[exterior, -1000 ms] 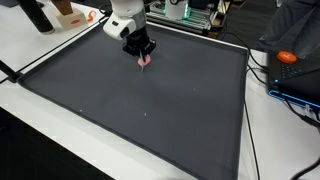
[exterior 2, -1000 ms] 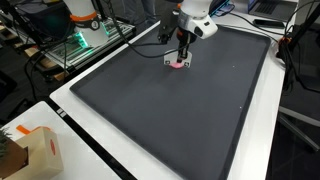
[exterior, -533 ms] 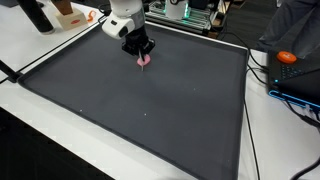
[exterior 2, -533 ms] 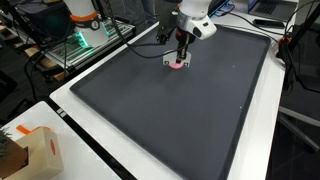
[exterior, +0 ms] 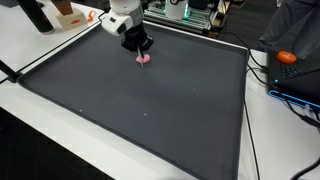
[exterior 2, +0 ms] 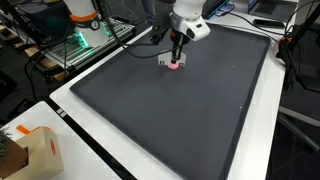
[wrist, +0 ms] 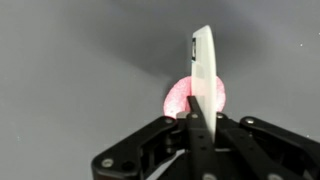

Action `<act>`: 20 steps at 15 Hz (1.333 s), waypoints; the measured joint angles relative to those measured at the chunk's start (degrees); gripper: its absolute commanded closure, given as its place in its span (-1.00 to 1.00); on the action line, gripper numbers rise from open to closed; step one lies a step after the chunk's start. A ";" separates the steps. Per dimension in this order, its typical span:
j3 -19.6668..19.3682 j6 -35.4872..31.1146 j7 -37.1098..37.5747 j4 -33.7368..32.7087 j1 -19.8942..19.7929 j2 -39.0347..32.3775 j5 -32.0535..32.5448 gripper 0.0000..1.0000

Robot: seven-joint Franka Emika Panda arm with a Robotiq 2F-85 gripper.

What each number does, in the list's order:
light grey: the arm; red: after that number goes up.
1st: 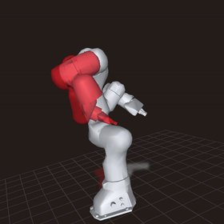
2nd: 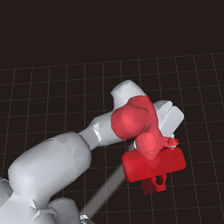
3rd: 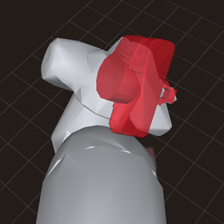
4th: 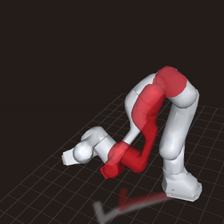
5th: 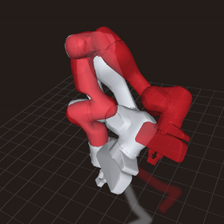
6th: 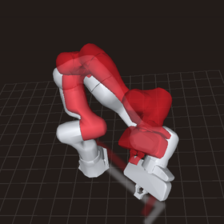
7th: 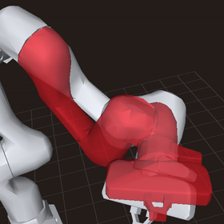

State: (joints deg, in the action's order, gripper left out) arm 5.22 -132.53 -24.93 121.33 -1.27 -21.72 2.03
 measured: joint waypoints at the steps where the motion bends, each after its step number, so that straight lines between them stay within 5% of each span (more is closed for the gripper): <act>1: -0.12 0.00 0.01 0.47 -0.16 0.31 0.00 0.98; 20: -5.35 3.53 6.25 6.71 -0.57 4.32 1.86 0.98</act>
State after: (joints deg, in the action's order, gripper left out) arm -0.13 -129.00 -18.68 128.04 -1.84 -17.40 3.88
